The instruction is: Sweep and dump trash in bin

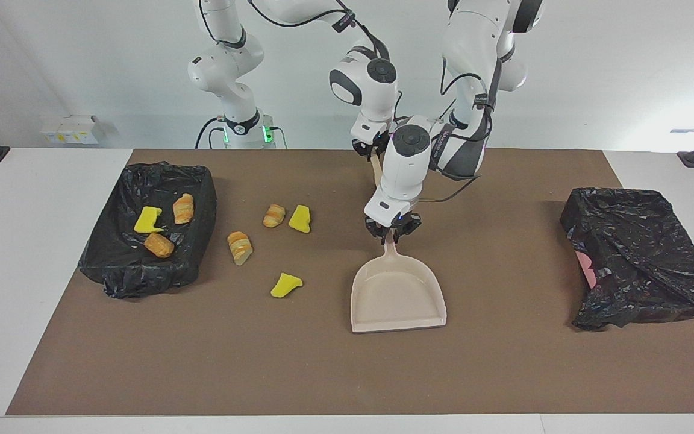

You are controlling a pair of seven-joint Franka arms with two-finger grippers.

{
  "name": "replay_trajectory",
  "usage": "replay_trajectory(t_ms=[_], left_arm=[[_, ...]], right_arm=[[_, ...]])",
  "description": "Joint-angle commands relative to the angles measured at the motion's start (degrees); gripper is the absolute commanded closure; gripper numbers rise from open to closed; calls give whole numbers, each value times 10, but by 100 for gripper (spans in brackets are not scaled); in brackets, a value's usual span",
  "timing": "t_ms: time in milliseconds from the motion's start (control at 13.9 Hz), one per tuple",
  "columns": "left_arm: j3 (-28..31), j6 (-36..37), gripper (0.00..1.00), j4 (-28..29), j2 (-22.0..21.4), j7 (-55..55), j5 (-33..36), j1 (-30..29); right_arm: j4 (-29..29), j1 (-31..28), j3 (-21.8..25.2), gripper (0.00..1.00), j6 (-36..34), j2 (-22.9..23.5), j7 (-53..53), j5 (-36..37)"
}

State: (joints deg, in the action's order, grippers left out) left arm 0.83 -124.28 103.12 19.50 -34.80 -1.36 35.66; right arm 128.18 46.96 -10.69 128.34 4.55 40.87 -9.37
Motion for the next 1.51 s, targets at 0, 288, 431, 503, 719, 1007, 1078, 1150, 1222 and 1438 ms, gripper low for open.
replay_trajectory(t_ms=[0, 288, 431, 503, 719, 1007, 1078, 1150, 1222, 1438], left_arm=[[7, 9, 81, 7, -7, 38, 1, 0], [7, 8, 63, 25, -14, 50, 0, 1], [7, 11, 100, 24, -14, 49, 0, 3], [7, 17, 100, 19, -13, 49, 0, 2], [8, 23, 100, 7, -20, 51, 0, -5], [15, 61, 100, -34, -25, 94, 3, -27], [15, 70, 100, -45, -25, 115, 3, -37], [14, 86, 100, -57, -25, 133, 4, -52], [15, 99, 100, -65, -26, 152, 3, -61], [15, 154, 100, -99, -25, 252, -1, -101]], right_arm=[[1, -1, -1, 100, 13, -5, 7, 1], [2, 4, -2, 100, 9, -11, 74, 51], [5, 3, -1, 100, 0, -26, 93, 58], [5, 2, 0, 100, -12, -35, 97, 59], [3, -13, 1, 100, -69, -75, 98, 65], [2, -34, 1, 100, -155, -95, 98, 69], [2, -48, 1, 100, -173, -95, 102, 72], [1, -64, 1, 100, -186, -95, 105, 75], [0, -81, 2, 100, -199, -96, 112, 81], [-8, -122, 1, 100, -273, -106, 126, 172]])
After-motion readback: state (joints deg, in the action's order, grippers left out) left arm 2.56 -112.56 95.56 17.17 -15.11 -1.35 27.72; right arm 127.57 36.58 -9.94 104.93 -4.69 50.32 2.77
